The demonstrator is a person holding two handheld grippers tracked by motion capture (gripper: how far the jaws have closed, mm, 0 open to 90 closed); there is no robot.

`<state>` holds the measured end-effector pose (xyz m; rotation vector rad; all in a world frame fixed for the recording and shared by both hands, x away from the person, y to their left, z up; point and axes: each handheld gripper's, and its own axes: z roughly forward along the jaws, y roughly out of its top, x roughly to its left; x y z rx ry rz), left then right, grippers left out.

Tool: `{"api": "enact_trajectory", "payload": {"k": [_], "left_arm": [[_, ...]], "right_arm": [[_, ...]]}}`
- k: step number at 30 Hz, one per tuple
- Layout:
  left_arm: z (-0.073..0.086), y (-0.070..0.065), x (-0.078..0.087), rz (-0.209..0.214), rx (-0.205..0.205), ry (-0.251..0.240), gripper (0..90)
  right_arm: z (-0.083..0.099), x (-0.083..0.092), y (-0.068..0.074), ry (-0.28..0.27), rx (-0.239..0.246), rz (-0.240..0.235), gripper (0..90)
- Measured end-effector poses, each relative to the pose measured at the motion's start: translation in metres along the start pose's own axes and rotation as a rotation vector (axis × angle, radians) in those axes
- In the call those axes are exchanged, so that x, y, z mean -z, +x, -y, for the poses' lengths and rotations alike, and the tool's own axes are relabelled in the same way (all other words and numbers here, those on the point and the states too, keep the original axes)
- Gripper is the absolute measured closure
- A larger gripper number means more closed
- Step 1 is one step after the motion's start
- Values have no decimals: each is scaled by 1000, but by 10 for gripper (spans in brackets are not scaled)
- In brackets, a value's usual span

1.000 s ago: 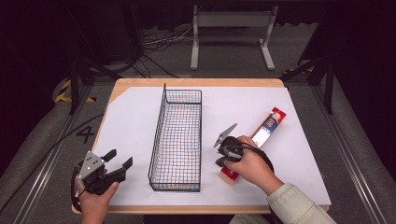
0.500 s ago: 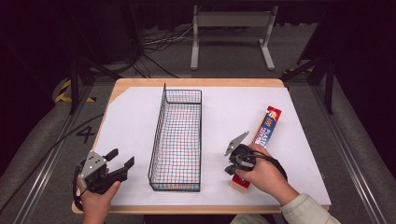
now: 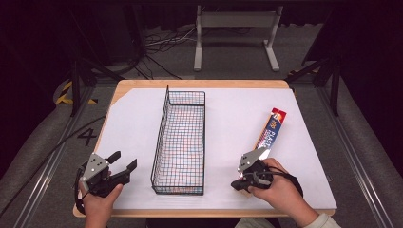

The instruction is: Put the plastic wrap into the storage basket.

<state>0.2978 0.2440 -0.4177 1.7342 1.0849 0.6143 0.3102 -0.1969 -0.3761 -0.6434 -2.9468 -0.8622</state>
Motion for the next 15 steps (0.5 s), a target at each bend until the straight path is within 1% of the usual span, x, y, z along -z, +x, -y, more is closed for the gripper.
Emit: {"api": "enact_trajectory", "payload": {"k": [1,4,6,9,11,12,13,14,15], "left_arm": [[0,0,0,0,2,1,317],[0,0,0,-1,3,1,317],[0,0,0,-1,3,0,317],[0,0,-1,2,-1,1,317],[0,0,-1,2,-1,0,318],[0,0,-1,2,-1,-1,318],[0,0,0,1,-1,-1,317],[0,0,0,1,-1,-1,318],[0,0,0,-1,3,-1,317]], "right_arm": [[3,-1,3,6,2,-13,900],[7,-4,5,21,1,-20,900],[12,-8,7,37,6,-34,900],[17,-13,8,57,5,-37,900],[18,-14,8,65,6,-33,900],[21,-17,7,92,2,-12,900],[23,-17,6,104,0,8,900],[23,-17,6,104,0,8,900],[25,-17,4,97,-12,5,900]]}}
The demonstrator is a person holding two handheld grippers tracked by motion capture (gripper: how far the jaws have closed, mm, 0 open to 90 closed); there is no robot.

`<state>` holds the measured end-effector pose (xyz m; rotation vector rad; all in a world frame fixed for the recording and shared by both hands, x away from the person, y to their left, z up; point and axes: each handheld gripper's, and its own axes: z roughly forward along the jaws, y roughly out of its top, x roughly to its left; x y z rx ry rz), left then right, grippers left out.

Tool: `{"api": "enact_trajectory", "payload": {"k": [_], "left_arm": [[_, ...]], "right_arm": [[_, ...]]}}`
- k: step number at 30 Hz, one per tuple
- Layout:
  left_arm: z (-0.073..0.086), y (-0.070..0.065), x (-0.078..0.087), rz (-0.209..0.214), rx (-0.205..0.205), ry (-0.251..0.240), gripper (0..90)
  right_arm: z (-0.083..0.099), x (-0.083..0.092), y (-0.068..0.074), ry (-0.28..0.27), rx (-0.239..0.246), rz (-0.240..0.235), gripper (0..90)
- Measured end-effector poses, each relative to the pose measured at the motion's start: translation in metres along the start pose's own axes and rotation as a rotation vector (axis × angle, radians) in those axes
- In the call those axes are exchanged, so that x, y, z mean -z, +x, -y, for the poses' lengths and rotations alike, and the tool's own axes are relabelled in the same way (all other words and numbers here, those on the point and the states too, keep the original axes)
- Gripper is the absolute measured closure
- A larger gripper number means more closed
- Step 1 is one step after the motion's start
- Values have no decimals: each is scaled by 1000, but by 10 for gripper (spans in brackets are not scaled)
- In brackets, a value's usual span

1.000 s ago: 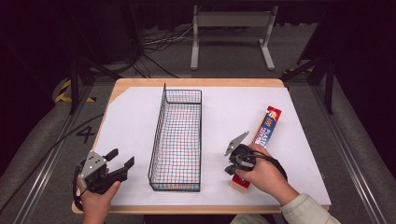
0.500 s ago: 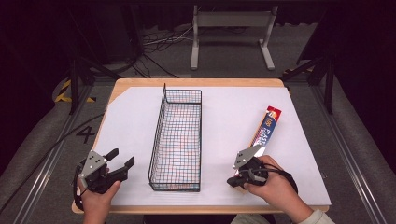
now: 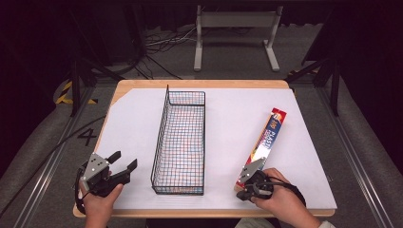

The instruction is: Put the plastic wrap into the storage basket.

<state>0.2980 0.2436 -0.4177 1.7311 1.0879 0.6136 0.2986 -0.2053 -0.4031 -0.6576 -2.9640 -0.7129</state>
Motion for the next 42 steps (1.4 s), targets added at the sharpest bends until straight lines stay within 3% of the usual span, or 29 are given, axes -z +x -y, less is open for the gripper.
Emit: {"api": "enact_trajectory", "payload": {"k": [8,27,30,35,40,42], "left_arm": [[0,0,0,0,1,-1,317],[-1,0,0,0,-3,1,318],[-1,0,-1,-2,-3,1,318],[-1,-1,-1,-1,-5,3,318],[-1,0,-1,-1,-3,1,318],[-1,0,-1,-2,-5,1,318]], "right_arm": [[5,4,-2,13,-11,22,900],[48,37,-30,18,-151,111,900],[44,39,-27,8,-137,120,900],[26,44,-21,-80,-103,105,900],[8,40,-26,-128,-103,171,900],[2,32,-31,-118,-123,185,900]]}}
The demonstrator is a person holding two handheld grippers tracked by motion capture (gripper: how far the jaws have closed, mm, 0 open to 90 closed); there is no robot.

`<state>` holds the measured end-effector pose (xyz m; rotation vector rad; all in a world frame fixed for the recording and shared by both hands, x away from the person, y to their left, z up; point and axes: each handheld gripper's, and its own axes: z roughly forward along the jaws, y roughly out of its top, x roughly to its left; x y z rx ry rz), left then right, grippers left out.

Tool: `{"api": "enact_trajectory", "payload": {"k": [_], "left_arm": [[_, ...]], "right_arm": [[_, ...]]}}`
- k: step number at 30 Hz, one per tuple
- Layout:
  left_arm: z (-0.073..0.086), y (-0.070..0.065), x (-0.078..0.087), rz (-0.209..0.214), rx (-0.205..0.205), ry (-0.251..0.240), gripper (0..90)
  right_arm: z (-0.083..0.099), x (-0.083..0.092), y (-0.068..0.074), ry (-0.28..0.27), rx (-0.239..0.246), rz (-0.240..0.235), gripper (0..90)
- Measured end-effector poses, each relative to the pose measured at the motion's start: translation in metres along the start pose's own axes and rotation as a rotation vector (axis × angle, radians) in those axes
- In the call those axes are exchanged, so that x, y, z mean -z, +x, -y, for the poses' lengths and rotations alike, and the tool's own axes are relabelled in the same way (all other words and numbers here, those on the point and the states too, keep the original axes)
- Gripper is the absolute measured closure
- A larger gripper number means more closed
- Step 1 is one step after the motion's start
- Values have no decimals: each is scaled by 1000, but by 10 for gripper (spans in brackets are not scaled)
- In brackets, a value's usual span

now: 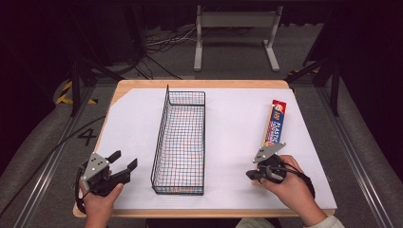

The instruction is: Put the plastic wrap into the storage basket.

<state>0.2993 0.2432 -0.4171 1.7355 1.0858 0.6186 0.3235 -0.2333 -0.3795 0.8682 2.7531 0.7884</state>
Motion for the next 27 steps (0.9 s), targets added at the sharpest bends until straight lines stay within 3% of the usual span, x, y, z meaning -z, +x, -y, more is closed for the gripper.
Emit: {"api": "enact_trajectory", "payload": {"k": [1,6,9,14,19,23,27], "left_arm": [[0,0,0,0,0,0,317],[0,0,0,0,-1,0,318],[0,1,-1,4,5,-2,318],[0,1,-1,4,5,-2,319],[-1,-1,-3,5,3,-1,319],[-1,-1,-4,6,5,3,319],[-1,0,-4,6,6,-1,319]], "right_arm": [[0,0,0,0,0,0,900],[-6,-23,-2,108,-18,22,900],[-6,-21,1,178,-15,48,900],[12,-10,-6,261,-43,34,900],[31,3,-13,261,-91,45,900],[36,5,-16,246,-106,35,900],[33,9,-14,163,-124,-6,813]]}}
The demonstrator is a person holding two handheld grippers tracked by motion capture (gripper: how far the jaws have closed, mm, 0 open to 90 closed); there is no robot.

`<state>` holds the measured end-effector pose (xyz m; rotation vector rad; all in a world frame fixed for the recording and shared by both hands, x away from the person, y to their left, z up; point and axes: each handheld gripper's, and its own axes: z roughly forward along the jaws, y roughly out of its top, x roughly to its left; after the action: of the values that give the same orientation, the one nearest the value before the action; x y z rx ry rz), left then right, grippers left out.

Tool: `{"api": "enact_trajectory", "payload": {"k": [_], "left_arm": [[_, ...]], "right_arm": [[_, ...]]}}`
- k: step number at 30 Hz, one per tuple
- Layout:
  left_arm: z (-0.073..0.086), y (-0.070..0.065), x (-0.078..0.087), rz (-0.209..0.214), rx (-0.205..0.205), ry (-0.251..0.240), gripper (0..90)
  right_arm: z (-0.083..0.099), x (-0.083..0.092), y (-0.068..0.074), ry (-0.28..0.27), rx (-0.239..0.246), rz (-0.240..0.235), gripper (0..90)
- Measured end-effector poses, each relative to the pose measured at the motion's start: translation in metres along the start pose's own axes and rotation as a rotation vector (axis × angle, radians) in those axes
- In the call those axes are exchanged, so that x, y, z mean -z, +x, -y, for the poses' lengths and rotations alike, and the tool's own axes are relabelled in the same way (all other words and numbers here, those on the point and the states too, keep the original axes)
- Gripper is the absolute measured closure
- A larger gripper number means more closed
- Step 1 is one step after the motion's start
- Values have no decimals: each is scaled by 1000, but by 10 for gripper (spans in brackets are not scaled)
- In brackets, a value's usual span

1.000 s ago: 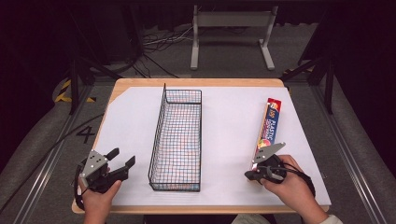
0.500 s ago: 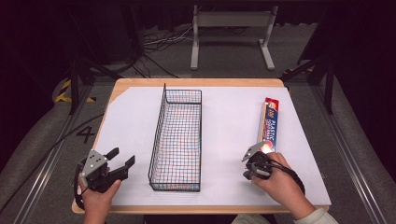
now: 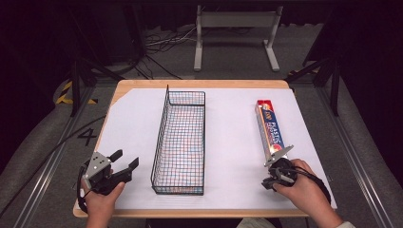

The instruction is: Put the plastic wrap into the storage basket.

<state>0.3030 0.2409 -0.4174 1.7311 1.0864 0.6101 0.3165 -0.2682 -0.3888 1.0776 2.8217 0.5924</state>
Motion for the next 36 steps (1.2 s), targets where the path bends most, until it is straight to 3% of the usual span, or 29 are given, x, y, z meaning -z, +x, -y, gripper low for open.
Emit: {"api": "enact_trajectory", "payload": {"k": [2,3,4,5,7,8,11,17,21,23,25,28,36], "left_arm": [[0,1,0,-2,0,-3,319],[0,1,0,-2,0,-3,319],[0,1,0,-1,5,-3,319],[0,2,0,0,7,-3,319],[-1,1,-1,-1,10,-6,319],[-1,1,-1,-1,8,-7,319],[-2,1,-1,-1,7,-10,319],[-2,1,0,-6,7,-14,319],[-2,2,0,-9,8,-15,319],[-2,2,0,-9,8,-15,319],[-2,2,0,-10,8,-15,318],[-2,2,0,-11,8,-15,318],[-2,3,0,-15,9,-14,318]], "right_arm": [[-2,5,0,-71,-27,-33,768],[-2,5,0,-71,-27,-33,768],[-3,13,-1,-126,-33,-27,716],[-3,13,-1,-126,-33,-27,716],[-4,21,-3,-216,-62,-52,664],[-4,21,-3,-216,-62,-52,664],[-3,29,-5,-319,-110,-69,551],[-2,40,-11,-444,-168,-40,444],[-5,45,-17,-531,-142,26,387],[-7,48,-20,-518,-164,25,383],[-11,50,-25,-530,-151,61,332],[-17,53,-33,-526,-173,111,316],[-33,52,-57,-489,-223,186,269]]}}
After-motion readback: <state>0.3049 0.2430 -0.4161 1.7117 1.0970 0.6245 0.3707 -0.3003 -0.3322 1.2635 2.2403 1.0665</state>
